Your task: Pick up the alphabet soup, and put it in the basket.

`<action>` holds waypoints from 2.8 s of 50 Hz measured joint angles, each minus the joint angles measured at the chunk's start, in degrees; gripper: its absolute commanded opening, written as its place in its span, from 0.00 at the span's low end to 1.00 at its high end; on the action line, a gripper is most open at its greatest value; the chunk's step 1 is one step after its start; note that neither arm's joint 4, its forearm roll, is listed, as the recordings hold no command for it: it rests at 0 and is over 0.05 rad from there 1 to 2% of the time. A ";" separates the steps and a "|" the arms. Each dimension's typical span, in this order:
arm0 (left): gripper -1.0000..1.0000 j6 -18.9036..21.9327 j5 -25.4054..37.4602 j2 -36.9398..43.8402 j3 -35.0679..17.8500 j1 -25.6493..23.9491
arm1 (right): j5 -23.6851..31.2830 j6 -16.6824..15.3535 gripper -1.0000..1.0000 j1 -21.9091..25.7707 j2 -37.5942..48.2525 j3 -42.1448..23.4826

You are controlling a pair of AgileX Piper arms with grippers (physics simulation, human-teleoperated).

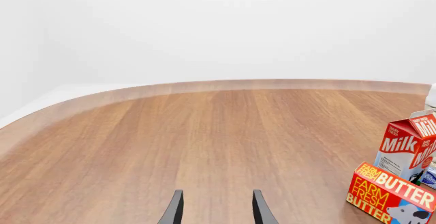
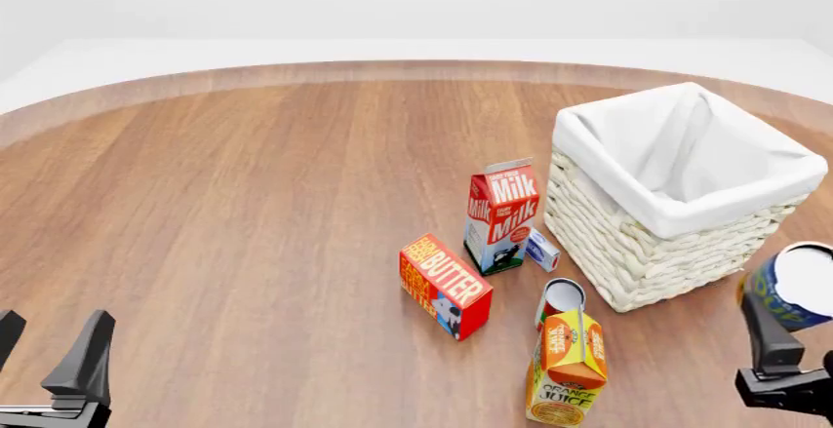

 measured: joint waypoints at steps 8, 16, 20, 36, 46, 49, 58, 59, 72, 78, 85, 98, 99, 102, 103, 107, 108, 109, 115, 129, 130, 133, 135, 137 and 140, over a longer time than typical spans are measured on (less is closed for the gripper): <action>1.00 0.00 0.00 0.00 0.00 0.00 | -0.99 -0.39 0.00 0.51 1.55 -1.76; 1.00 0.00 0.00 0.00 0.00 0.00 | -1.67 -0.17 0.00 1.03 3.18 -3.67; 1.00 0.00 0.00 0.00 0.00 0.00 | -1.92 -0.14 0.00 1.34 3.97 -4.64; 1.00 0.00 0.00 0.00 0.00 0.00 | -0.76 -0.77 0.00 1.95 5.48 -9.24; 1.00 0.00 0.00 0.00 0.00 0.00 | 0.77 -1.75 0.00 2.14 5.81 -12.44; 1.00 0.00 0.00 0.00 0.00 0.00 | 1.21 -1.71 0.00 2.21 6.03 -13.40; 1.00 0.00 0.00 0.00 0.00 0.00 | 1.85 -1.33 0.00 2.29 7.26 -15.73; 1.00 0.00 0.00 0.00 0.00 0.00 | 1.86 -1.38 0.00 2.30 7.44 -15.94; 1.00 0.00 0.00 0.00 0.00 0.00 | 1.84 -2.88 0.00 2.84 10.09 -18.70; 1.00 0.00 0.00 0.00 0.00 0.00 | 1.77 -3.39 0.00 3.26 11.38 -19.81; 1.00 0.00 0.00 0.00 0.00 0.00 | 2.02 -3.87 0.00 3.72 12.88 -21.45; 1.00 0.00 0.00 0.00 0.00 0.00 | 2.06 -4.31 0.00 4.40 15.64 -23.55; 1.00 0.00 0.00 0.00 0.00 0.00 | 2.06 -4.34 0.00 4.44 15.88 -23.74; 1.00 0.00 0.00 0.00 0.00 0.00 | 2.00 -4.47 0.00 4.49 16.61 -24.27; 1.00 0.00 0.00 0.00 0.00 0.00 | 1.98 -4.52 0.00 4.50 16.86 -24.44; 1.00 0.00 0.00 0.00 0.00 0.00 | 1.89 -4.68 0.00 4.51 17.78 -25.10; 1.00 0.00 0.00 0.00 0.00 0.00 | 1.82 -4.72 0.00 4.49 18.00 -25.21; 1.00 0.00 0.00 0.00 0.00 0.00 | 1.75 -4.76 0.00 4.48 18.21 -25.30; 1.00 0.00 0.00 0.00 0.00 0.00 | 1.28 -4.97 0.00 4.49 19.49 -25.81; 1.00 0.00 0.00 0.00 0.00 0.00 | -0.29 -5.45 0.00 5.21 22.89 -26.82; 1.00 0.00 0.00 0.00 0.00 0.00 | -0.45 -5.42 0.00 5.26 23.19 -26.92; 1.00 0.00 0.00 0.00 0.00 0.00 | -0.87 -5.36 0.00 5.43 24.10 -27.24; 1.00 0.00 0.00 0.00 0.00 0.00 | -1.12 -5.34 0.00 5.56 24.70 -27.48; 1.00 0.00 0.00 0.00 0.00 0.00 | -1.37 -5.32 0.00 5.67 25.33 -27.73; 1.00 0.00 0.00 0.00 0.00 0.00 | -1.75 -5.31 0.00 5.79 26.37 -28.11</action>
